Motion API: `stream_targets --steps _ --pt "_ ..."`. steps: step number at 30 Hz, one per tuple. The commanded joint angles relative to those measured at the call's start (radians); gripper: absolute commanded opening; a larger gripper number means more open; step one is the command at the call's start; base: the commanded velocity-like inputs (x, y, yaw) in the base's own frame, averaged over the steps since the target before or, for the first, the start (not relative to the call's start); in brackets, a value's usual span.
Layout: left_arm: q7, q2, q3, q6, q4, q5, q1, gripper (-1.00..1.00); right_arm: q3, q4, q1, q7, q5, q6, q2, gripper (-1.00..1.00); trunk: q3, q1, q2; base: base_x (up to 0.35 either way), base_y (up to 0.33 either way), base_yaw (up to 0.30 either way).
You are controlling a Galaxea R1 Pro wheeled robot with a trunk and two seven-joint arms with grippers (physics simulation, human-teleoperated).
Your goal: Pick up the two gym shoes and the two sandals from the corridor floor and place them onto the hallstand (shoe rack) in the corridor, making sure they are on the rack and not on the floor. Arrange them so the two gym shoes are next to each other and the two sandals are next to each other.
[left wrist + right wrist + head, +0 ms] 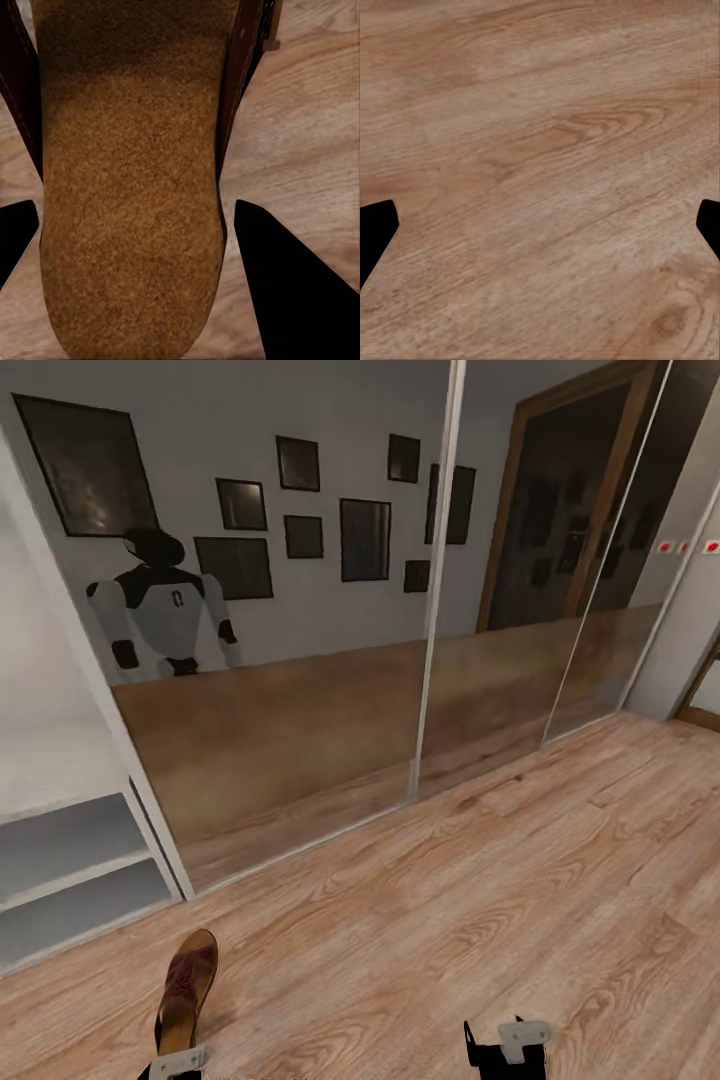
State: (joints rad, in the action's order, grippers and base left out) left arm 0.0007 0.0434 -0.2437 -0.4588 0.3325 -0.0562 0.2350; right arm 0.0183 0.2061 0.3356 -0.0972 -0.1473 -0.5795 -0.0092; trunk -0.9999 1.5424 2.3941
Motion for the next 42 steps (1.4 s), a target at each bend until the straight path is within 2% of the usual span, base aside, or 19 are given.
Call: stream_targets --steps 1,13,23,42 --pt "0.001 0.000 -0.005 -0.004 -0.001 -0.008 0.001 -1.00 0.002 -0.001 0.000 -0.008 -0.011 -0.002 0.000 1.00 -0.001 0.000 0.000 0.000 0.000 0.277" --pt "0.002 0.000 -0.006 -0.005 -0.001 -0.006 0.001 -1.00 0.002 -0.001 0.000 -0.007 -0.011 -0.002 0.000 1.00 -0.001 0.000 0.000 -0.006 -0.194 0.277" --pt "0.002 0.000 -0.007 -0.005 -0.001 -0.005 0.001 -1.00 0.002 -0.001 0.000 -0.007 -0.011 -0.002 0.000 1.00 -0.001 0.000 0.000 -0.176 -0.213 0.277" --pt "0.002 0.002 -0.009 -0.003 -0.001 0.000 0.001 -1.00 0.002 -0.002 0.000 -0.007 -0.011 -0.002 0.000 1.00 -0.001 0.000 0.000 -0.026 -0.017 0.277"
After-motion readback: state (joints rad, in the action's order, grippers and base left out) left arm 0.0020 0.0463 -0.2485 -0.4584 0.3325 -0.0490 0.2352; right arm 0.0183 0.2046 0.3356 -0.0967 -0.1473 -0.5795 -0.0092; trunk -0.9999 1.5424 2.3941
